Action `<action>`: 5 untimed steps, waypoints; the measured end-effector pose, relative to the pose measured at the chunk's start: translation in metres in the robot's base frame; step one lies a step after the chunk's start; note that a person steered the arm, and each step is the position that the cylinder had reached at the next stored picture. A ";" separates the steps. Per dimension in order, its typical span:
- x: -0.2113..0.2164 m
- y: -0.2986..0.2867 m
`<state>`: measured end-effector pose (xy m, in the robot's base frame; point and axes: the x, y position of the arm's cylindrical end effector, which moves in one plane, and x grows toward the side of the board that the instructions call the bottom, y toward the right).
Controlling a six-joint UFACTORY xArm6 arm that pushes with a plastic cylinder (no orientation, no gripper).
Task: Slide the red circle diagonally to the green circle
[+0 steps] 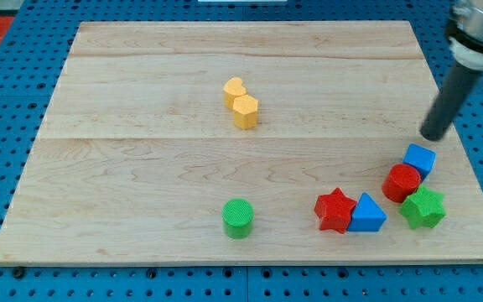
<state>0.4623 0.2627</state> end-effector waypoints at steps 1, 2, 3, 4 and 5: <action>0.046 0.000; 0.062 -0.009; 0.067 -0.040; 0.067 -0.075; 0.067 -0.116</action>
<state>0.5298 0.1467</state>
